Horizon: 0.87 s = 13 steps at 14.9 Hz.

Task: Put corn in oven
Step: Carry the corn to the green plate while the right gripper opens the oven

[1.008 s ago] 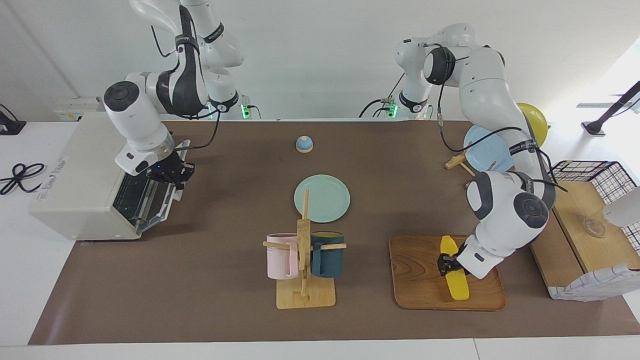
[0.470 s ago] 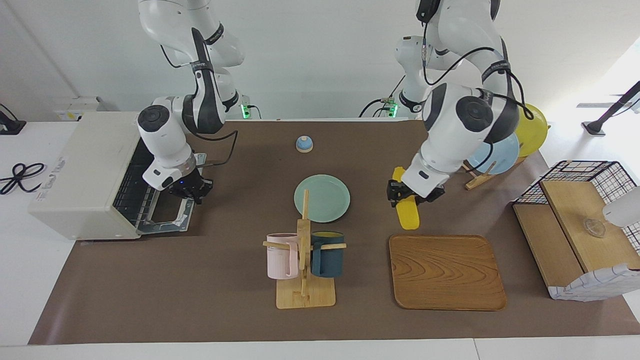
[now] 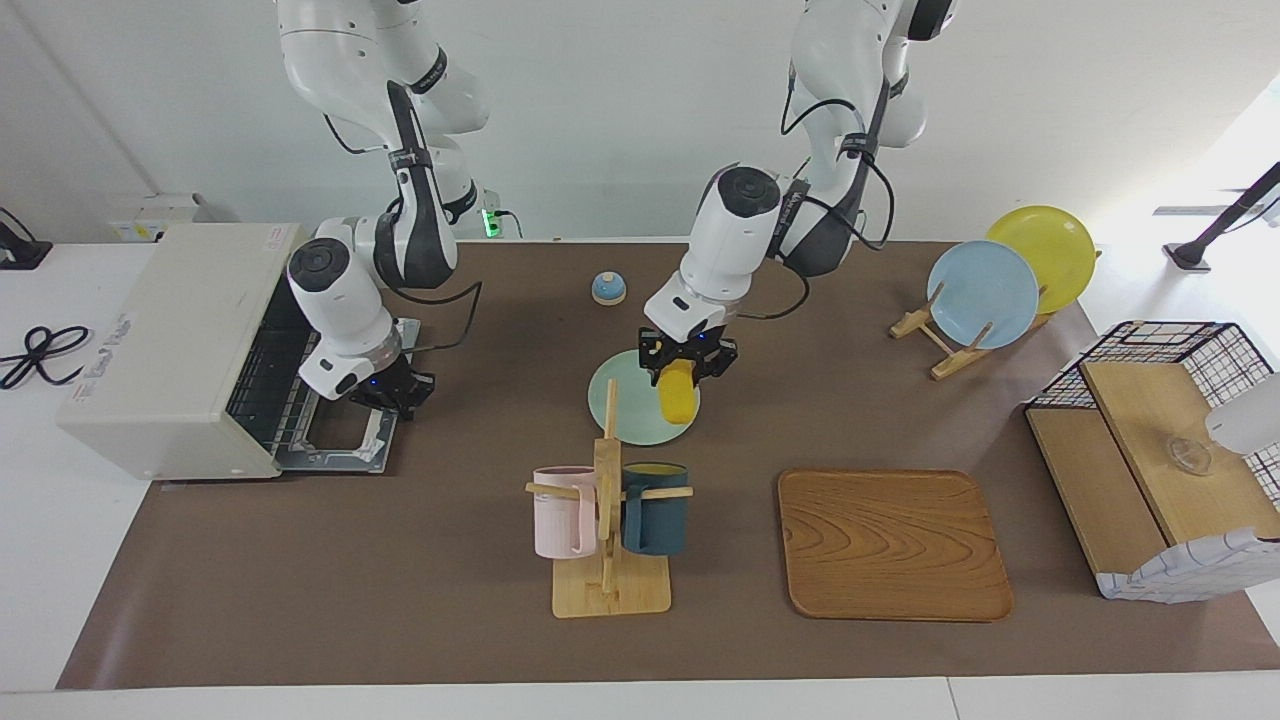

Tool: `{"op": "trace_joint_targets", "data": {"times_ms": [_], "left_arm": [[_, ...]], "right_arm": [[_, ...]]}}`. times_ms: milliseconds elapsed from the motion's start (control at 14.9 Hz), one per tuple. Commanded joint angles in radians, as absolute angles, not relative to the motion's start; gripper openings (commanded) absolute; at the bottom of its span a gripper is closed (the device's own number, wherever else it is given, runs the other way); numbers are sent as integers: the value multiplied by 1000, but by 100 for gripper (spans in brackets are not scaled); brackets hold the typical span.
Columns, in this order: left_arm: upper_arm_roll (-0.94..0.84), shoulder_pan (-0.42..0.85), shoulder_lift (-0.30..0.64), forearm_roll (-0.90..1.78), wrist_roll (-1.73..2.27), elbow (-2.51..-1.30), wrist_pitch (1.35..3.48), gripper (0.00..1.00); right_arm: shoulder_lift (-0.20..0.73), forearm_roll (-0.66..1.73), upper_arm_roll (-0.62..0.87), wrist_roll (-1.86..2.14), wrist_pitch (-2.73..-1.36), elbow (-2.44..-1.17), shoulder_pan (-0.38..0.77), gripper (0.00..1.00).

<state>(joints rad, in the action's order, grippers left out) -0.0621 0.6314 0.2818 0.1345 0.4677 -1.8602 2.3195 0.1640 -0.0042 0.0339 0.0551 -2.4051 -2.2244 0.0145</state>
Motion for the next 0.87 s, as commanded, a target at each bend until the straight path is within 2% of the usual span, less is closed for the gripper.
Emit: {"op": "trace_joint_targets", "data": {"times_ms": [0,67,202,470,605,739,806], "left_arm": [[-43,675,322,147,485,-1888,2405,0],[-41,692,346,147,500,-1888,2443,0],[-40,710,374,147,508,-1896,2483,0],[-40,707,384,147,491,-1908,2488,0],[-40,701,379,147,465,-1931,2491,0],[-38,699,377,147,457,-1933,2482,99],[-37,698,376,147,457,-1931,2477,100]], "right_arm": [[169,6,25,20,-2311,-2145,64,2],[169,2,26,18,-2260,-2100,66,16],[166,-23,26,20,-2203,-2034,80,84],[132,-12,31,-49,-2115,-1979,144,100],[114,-9,32,-64,-2115,-1980,144,100],[110,-9,32,-64,-2114,-1980,143,100],[110,-9,32,-64,-2114,-1980,143,100]]}}
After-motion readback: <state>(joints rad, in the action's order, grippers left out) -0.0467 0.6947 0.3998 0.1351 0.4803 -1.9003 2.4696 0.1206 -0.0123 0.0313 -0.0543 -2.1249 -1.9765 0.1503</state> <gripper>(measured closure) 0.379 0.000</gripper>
